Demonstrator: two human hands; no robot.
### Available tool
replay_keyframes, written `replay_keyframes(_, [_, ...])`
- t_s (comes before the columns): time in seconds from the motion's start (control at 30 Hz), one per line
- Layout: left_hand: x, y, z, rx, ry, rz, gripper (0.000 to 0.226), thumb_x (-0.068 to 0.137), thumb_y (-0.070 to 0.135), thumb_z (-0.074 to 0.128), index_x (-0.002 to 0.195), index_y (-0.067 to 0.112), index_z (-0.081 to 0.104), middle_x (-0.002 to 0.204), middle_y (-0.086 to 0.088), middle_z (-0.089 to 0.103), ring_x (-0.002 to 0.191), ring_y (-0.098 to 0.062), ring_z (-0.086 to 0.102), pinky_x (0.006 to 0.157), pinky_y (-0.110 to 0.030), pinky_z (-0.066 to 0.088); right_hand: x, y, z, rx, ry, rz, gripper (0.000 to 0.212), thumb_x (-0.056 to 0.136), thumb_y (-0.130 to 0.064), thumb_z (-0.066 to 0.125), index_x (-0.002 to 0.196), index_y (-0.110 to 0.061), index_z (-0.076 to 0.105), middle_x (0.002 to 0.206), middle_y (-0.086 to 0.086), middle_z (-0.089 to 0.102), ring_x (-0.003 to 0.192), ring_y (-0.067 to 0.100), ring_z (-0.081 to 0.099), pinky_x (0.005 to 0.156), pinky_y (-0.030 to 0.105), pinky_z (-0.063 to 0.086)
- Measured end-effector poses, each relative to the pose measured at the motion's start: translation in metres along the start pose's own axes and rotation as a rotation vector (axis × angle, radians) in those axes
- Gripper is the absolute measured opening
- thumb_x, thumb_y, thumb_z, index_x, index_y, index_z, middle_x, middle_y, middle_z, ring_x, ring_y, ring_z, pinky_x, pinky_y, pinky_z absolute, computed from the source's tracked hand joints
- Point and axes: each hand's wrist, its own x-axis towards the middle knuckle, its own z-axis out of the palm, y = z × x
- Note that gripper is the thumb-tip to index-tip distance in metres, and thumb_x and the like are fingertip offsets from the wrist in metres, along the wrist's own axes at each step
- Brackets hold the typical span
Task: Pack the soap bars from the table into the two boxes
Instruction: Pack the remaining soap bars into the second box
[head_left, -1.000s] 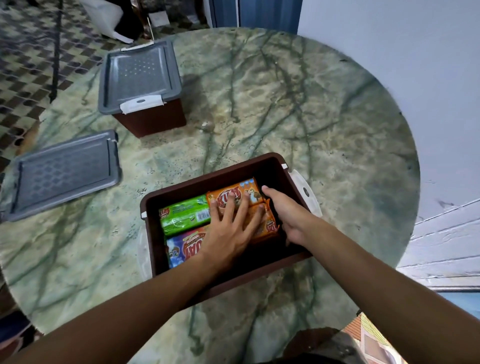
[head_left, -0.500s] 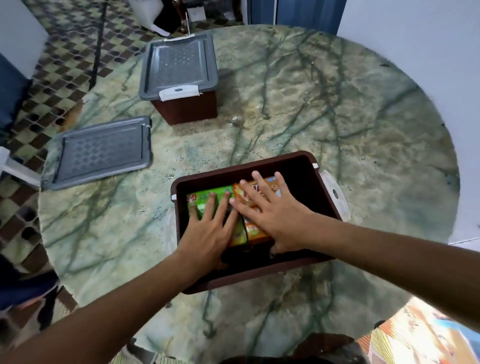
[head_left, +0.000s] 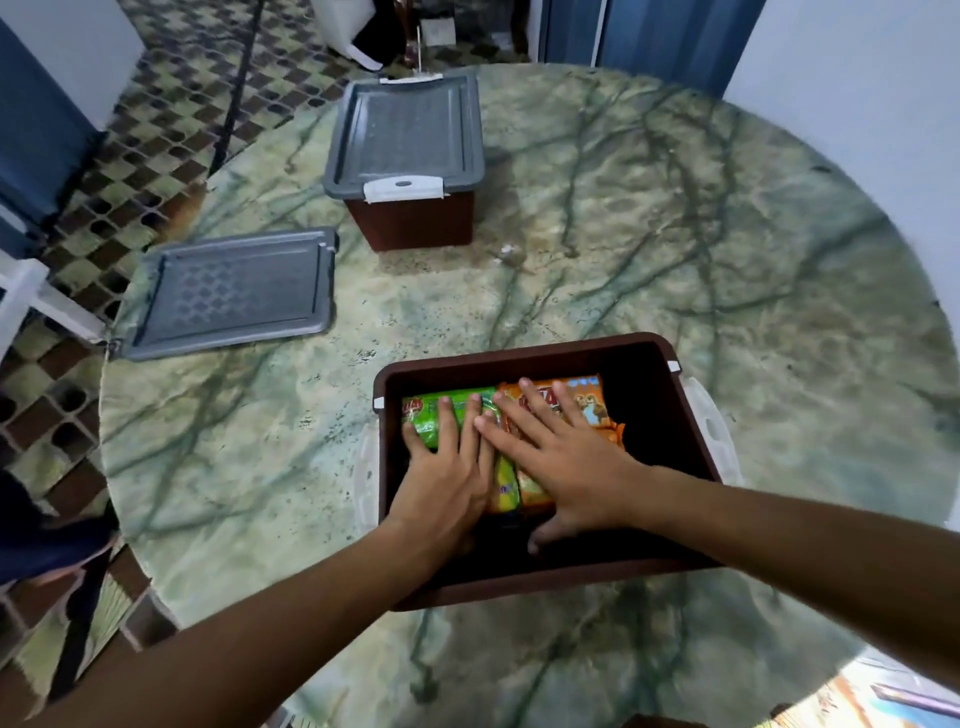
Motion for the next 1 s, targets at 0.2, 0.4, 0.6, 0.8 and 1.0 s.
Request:
replay_keyframes(0.2, [-0.002,-0.027,-0.026,-0.245,-0.046,-0.011,0.133,0.049,0.076,0.069,0.145,-0.003,0.021,0.152,-0.024,0.024,0.132,-0.037,0.033,0.097,-0.047,0.046,-0.026,0.017,-0.011,0.933,0.45,0.773,0.075,0.095,-0.042,0.049,0.153,-0.015,0.01,0.157,0.003,0.022,0.144,0.017,0.021,0.117,0.039,0.023])
replay_keyframes(0.4, [0.002,-0.036,-0.029,-0.21,-0.014,0.015,0.126,0.041,0.093,0.05,0.131,0.005,0.051,0.128,-0.023,0.056,0.104,-0.034,0.059,0.072,-0.039,0.055,0.026,0.002,-0.006,1.397,0.363,1.162,0.107,0.058,-0.086,0.044,0.145,-0.026,0.027,0.143,0.007,0.044,0.127,0.031,0.047,0.104,0.052,0.038])
replay_keyframes(0.6, [0.004,-0.041,-0.026,-0.216,0.011,0.043,0.115,0.049,0.096,0.04,0.134,0.02,0.05,0.128,-0.022,0.057,0.104,-0.035,0.06,0.07,-0.039,0.054,0.008,0.026,-0.001,1.9,0.4,1.092,0.071,0.081,-0.044,0.065,0.139,-0.016,0.036,0.107,0.017,0.069,0.082,0.033,0.072,0.068,0.048,0.058])
replay_keyframes(0.8, [0.002,-0.043,-0.03,-0.238,0.026,0.077,0.119,0.052,0.085,0.06,0.146,0.021,0.026,0.147,-0.023,0.033,0.125,-0.037,0.041,0.092,-0.044,0.044,0.01,0.007,-0.014,1.541,0.358,1.007,0.081,0.057,-0.056,0.078,0.125,-0.024,0.047,0.127,0.009,0.059,0.104,0.026,0.065,0.086,0.045,0.055])
replay_keyframes(1.0, [-0.007,-0.045,-0.024,-0.216,0.025,0.098,0.116,0.063,0.062,0.072,0.15,0.024,0.006,0.156,-0.022,0.008,0.135,-0.035,0.024,0.105,-0.045,0.031,-0.03,-0.014,-0.043,0.12,-0.086,0.536,0.113,0.062,-0.072,0.067,0.151,-0.029,0.013,0.158,0.007,0.012,0.142,0.032,0.021,0.109,0.043,0.034])
